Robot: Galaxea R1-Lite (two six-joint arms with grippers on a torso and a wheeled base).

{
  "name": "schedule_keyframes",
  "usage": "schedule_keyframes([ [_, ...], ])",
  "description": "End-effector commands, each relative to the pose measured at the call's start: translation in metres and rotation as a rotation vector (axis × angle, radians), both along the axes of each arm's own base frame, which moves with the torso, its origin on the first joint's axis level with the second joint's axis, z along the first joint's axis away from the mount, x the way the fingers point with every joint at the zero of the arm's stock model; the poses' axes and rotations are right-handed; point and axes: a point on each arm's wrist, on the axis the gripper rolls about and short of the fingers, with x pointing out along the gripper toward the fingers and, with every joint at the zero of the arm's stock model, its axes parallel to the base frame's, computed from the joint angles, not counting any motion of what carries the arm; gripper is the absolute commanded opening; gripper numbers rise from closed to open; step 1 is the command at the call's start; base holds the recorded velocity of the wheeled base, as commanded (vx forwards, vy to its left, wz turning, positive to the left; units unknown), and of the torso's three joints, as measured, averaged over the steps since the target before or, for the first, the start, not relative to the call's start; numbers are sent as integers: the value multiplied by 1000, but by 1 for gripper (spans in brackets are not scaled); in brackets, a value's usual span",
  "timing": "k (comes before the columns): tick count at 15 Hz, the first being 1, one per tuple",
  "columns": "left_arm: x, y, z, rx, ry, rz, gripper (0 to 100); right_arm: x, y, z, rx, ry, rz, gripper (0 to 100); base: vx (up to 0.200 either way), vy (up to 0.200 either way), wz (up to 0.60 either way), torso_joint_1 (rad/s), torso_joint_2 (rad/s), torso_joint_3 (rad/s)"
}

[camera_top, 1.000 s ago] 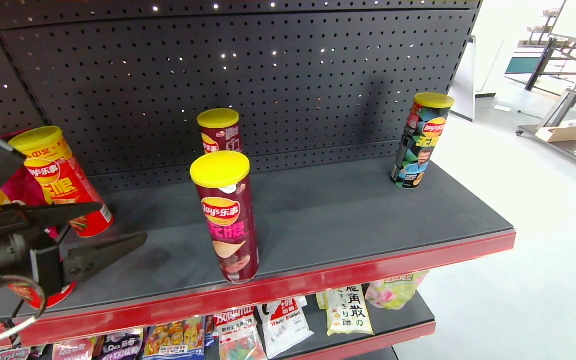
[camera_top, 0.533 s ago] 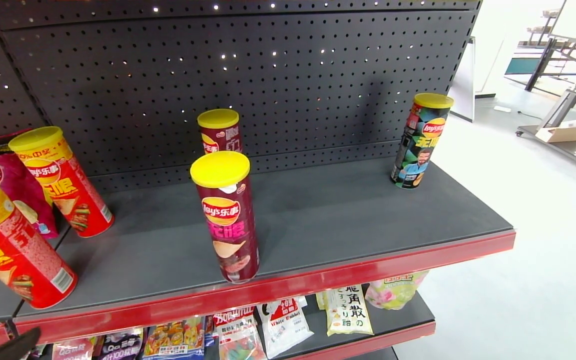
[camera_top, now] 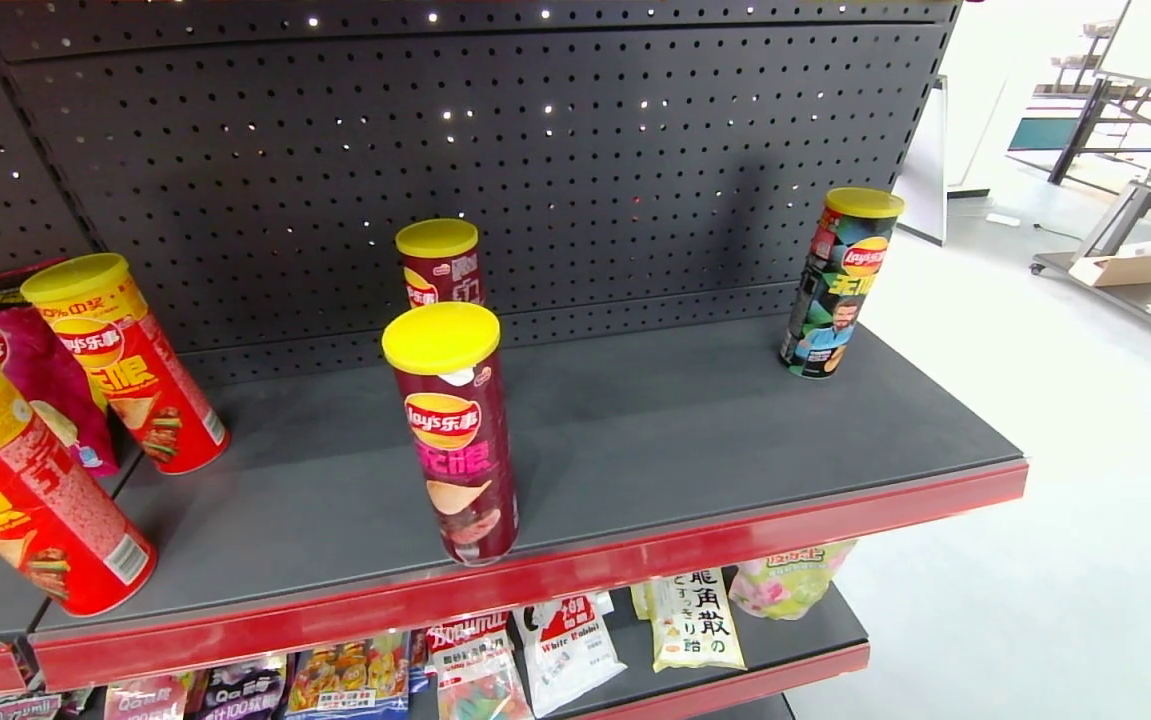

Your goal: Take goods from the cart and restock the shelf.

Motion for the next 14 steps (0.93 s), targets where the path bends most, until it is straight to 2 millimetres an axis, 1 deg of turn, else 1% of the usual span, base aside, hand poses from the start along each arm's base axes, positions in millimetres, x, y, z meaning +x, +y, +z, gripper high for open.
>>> schedule_keyframes([
  [1,-5,-1,-9,0,-31,28,100,0,0,0,0,1,1,100,0,0,0,0,0,0],
  [4,-6,-2,-20,1,-38,71,100,0,0,0,-3,1,2,100,0,0,0,0,0,0],
  [7,-4,0,-24,-48,-27,166,100,0,0,0,-6,0,9,100,0,0,0,0,0,0],
  [12,1,1,-32,-44,-23,180,100,0,0,0,-14,-1,9,100,0,0,600,3,2,4],
  [13,7,1,-37,-42,-36,179,100,0,0,0,-11,-1,9,100,0,0,600,7,2,7],
  [14,10,1,-41,-39,-55,175,100,0,0,0,-8,-1,9,100,0,0,0,0,0,0],
])
